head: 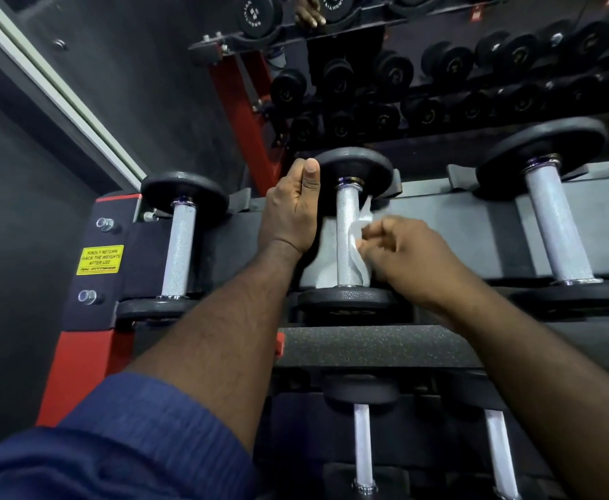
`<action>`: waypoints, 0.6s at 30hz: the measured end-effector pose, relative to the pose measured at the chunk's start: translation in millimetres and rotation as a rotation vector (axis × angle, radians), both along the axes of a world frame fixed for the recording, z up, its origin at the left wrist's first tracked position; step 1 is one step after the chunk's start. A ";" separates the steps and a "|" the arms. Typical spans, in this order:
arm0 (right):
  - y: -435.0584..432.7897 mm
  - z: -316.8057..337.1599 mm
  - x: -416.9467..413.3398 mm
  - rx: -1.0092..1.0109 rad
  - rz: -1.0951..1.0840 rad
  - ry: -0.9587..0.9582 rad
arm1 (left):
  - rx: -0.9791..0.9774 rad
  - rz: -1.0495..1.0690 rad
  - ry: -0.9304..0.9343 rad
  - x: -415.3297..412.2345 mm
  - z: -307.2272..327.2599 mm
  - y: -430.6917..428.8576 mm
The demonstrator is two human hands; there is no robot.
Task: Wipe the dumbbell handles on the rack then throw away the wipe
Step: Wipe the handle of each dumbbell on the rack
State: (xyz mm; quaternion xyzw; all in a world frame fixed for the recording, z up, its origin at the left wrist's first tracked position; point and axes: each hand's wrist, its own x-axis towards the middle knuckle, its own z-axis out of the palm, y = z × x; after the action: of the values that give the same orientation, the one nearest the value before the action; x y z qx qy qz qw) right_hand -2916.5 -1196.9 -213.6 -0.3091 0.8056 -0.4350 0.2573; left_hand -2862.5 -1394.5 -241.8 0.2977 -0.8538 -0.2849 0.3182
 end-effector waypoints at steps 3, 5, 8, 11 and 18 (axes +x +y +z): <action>5.0 5.2 -0.4 -0.023 0.026 -0.216 | 0.001 -0.002 -0.013 -0.6 0.2 1.7; -5.1 7.8 -1.0 -0.130 -0.041 -0.342 | 0.007 -0.003 -0.015 -0.7 1.6 3.2; -14.8 8.3 0.0 -0.111 0.055 -0.440 | 0.035 -0.019 -0.013 1.8 3.8 3.5; -0.2 13.4 -5.8 0.079 0.236 -0.301 | 0.034 -0.045 -0.015 -0.1 1.3 0.7; -7.7 23.2 -5.5 0.268 0.290 -0.336 | 0.069 -0.081 -0.015 -0.4 -4.1 -3.7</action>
State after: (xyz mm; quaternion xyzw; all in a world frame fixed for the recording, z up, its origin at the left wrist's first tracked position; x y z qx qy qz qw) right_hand -2921.9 -1204.6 -190.3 -0.3079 0.7492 -0.3281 0.4861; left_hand -2862.9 -1398.2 -245.9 0.2756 -0.8572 -0.3245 0.2897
